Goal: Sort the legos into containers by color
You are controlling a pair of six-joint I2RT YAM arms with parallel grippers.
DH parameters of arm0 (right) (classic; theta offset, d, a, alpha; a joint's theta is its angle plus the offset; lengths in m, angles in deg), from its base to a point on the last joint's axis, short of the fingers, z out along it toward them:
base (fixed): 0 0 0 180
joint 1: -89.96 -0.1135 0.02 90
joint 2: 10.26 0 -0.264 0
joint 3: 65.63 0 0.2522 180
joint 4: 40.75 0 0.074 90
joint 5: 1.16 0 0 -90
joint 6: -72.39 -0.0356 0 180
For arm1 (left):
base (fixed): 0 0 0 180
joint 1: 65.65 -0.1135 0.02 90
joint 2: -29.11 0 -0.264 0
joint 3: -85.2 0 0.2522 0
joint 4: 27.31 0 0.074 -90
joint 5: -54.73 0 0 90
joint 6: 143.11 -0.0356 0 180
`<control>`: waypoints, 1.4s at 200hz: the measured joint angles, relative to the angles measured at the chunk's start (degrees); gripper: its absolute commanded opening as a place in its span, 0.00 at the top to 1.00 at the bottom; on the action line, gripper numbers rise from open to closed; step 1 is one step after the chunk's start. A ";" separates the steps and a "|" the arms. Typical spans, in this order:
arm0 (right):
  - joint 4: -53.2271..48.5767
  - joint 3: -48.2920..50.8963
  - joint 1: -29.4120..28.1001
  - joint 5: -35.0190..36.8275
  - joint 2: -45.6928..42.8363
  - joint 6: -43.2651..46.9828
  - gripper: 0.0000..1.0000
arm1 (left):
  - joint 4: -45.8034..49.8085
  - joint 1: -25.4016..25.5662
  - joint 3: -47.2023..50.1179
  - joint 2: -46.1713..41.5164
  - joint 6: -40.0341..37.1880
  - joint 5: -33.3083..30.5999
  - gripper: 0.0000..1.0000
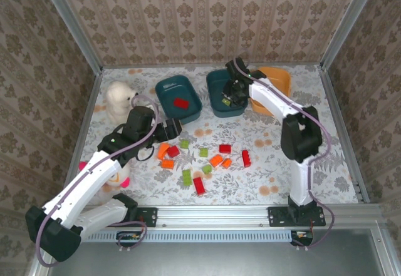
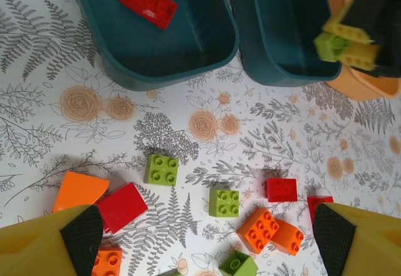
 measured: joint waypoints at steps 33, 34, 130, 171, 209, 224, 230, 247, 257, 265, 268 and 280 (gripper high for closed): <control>-2.95 -16.55 0.17 -0.81 13.73 3.17 0.77 | -0.20 0.44 -0.63 -0.76 1.07 -1.57 0.10; -3.06 -16.92 0.20 -0.81 14.03 3.21 0.76 | -0.20 0.46 -0.63 -0.81 1.09 -1.64 0.10; -12.52 -30.77 1.86 -0.35 25.33 6.54 0.38 | 3.19 1.81 -1.27 -5.49 2.86 -5.81 0.10; -12.81 -31.23 1.73 -0.37 22.21 8.31 0.34 | 5.42 1.81 -1.22 -6.99 3.45 -6.78 0.12; -12.59 -31.23 0.96 -0.33 11.96 11.76 0.35 | 7.85 1.81 -0.59 -6.99 3.69 -7.15 0.13; -11.13 -30.14 0.20 -0.33 6.14 13.64 0.35 | 9.09 1.81 -0.44 -6.99 4.04 -7.34 0.13; -10.10 -28.74 -0.28 -0.28 3.06 14.51 0.35 | 9.49 1.81 -0.31 -6.99 4.22 -7.45 0.13; -6.56 -21.70 -1.81 -0.07 -6.03 16.92 0.34 | 10.29 1.81 0.15 -6.99 4.57 -7.48 0.14; -3.67 -15.50 -3.13 0.11 -12.22 18.40 0.33 | 10.69 1.81 0.37 -6.99 4.76 -7.48 0.14; -1.81 -10.95 -4.04 0.15 -16.46 19.47 0.33 | 10.84 1.77 0.61 -6.99 4.87 -7.48 0.14; -1.05 -9.09 -4.42 0.17 -18.14 19.78 0.33 | 10.93 1.77 0.66 -6.99 4.90 -7.45 0.14; 1.46 -2.40 -5.88 0.17 -23.80 21.18 0.32 | 11.34 1.77 0.94 -6.99 4.90 -7.48 0.14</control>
